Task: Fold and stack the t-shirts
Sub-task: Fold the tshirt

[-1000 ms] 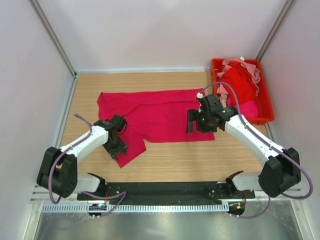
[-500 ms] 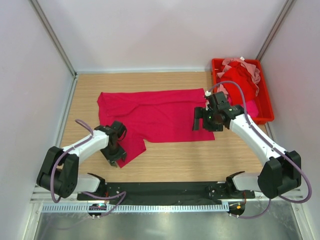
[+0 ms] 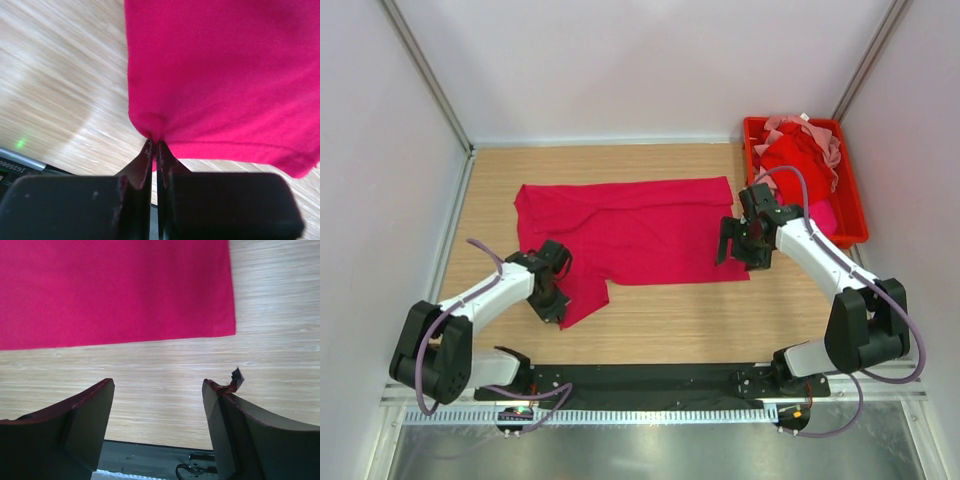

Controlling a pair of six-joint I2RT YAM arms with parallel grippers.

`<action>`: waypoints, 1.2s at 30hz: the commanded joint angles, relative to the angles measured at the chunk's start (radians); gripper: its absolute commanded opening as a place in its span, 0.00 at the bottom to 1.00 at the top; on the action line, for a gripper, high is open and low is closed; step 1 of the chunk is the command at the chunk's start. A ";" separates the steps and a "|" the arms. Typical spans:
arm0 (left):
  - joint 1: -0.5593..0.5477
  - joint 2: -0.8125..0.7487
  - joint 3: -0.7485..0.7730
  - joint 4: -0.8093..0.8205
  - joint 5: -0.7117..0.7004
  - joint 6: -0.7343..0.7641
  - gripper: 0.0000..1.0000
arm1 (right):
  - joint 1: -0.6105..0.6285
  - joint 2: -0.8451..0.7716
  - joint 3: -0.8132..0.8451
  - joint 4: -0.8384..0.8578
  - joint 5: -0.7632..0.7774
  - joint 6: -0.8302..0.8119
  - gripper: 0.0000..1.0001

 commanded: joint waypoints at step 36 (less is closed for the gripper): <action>0.006 -0.289 0.209 -0.207 -0.123 0.166 0.00 | -0.135 0.248 -0.068 0.111 0.125 0.048 0.01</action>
